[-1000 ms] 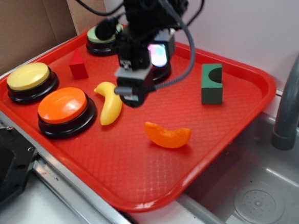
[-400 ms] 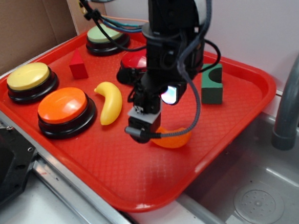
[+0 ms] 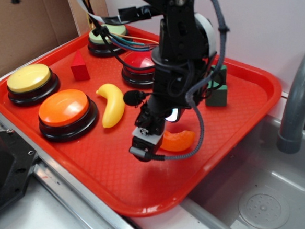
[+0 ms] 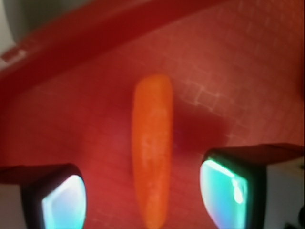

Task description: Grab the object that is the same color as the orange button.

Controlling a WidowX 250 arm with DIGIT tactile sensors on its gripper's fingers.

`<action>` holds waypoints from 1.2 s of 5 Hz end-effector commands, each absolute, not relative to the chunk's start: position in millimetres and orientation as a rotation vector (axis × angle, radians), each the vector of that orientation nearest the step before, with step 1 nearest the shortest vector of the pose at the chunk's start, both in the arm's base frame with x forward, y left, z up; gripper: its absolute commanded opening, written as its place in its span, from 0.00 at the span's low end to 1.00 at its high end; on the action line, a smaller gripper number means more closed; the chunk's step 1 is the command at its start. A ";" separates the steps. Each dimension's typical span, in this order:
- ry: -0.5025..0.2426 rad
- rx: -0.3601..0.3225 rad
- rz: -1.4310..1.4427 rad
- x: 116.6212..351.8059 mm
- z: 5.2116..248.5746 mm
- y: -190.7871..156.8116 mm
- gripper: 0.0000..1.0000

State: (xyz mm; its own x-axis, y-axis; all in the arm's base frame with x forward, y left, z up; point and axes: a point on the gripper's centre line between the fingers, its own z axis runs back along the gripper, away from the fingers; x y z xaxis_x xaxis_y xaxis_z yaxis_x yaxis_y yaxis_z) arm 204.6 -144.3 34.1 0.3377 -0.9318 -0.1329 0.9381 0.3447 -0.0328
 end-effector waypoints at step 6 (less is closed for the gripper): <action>0.161 0.084 -1.196 185.6 42.7 -145.5 0.00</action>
